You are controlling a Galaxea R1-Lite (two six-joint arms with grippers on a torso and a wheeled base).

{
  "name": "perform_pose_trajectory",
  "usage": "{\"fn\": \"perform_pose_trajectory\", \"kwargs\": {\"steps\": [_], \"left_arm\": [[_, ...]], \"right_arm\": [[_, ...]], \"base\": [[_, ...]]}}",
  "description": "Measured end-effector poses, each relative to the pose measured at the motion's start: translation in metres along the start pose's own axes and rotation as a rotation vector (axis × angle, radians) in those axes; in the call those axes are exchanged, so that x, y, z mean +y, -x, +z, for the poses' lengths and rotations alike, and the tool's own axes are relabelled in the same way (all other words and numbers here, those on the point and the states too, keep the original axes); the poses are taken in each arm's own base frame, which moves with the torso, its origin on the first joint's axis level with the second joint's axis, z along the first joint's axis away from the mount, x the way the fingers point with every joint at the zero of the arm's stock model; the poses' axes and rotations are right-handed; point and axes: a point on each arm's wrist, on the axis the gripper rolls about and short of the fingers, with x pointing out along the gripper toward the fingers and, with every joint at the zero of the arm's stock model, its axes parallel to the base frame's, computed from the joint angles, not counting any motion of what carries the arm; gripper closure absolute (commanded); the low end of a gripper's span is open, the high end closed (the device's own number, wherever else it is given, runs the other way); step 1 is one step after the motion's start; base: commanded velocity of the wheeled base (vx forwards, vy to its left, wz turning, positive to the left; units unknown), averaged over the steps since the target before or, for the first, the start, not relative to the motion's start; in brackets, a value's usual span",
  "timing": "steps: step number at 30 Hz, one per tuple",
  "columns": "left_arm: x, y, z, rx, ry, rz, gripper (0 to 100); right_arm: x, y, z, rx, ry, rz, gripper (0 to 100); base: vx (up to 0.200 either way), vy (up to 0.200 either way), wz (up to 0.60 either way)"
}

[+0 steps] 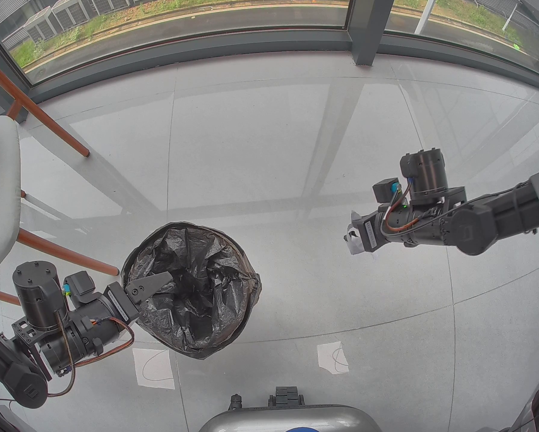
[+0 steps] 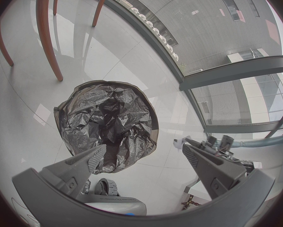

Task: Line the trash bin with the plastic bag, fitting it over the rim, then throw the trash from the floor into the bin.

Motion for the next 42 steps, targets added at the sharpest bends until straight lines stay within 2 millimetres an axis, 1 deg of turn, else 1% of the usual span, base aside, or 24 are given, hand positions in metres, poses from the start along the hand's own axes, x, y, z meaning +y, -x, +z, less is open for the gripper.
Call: {"fn": "perform_pose_trajectory", "kwargs": {"steps": [5,9,13,17,20,24,28,34,41,42], "left_arm": [[-0.001,0.001,0.004,-0.020,0.018,-0.005,0],[-0.003,0.008,0.007,-0.041,0.024,-0.019,0],[0.000,0.019,0.003,-0.038,0.025,-0.013,0],[0.001,0.031,-0.002,-0.029,0.020,-0.019,0],[0.000,0.036,-0.004,-0.025,0.016,-0.032,0],[0.000,0.041,-0.005,-0.028,0.014,-0.040,0],[0.000,0.043,-0.005,-0.032,0.012,-0.043,0],[-0.001,0.046,-0.004,-0.039,0.011,-0.049,0],[-0.002,0.049,-0.004,-0.037,0.007,-0.062,0],[-0.002,0.049,-0.004,-0.038,0.002,-0.061,0]], "right_arm": [[0.013,0.046,0.021,-0.027,0.016,0.007,100],[0.018,0.073,0.031,-0.054,0.024,0.007,100],[0.024,0.095,0.036,-0.065,0.035,0.022,100],[0.039,0.115,0.040,-0.075,0.060,0.066,100],[0.052,0.125,0.042,-0.086,0.082,0.104,100],[0.070,0.132,0.043,-0.100,0.112,0.158,100],[0.085,0.134,0.044,-0.106,0.136,0.201,100],[0.105,0.129,0.042,-0.093,0.168,0.250,100],[0.116,0.117,0.039,-0.071,0.183,0.271,100],[0.118,0.115,0.038,-0.066,0.186,0.276,100]], "base": [[0.000,0.000,0.00],[0.000,0.050,0.00],[0.000,0.200,0.00],[0.000,0.200,0.00],[0.000,0.200,0.00],[0.000,0.200,0.00],[0.000,0.200,0.00],[0.000,0.200,0.00],[0.000,0.200,0.00],[0.000,0.000,0.00]]}}
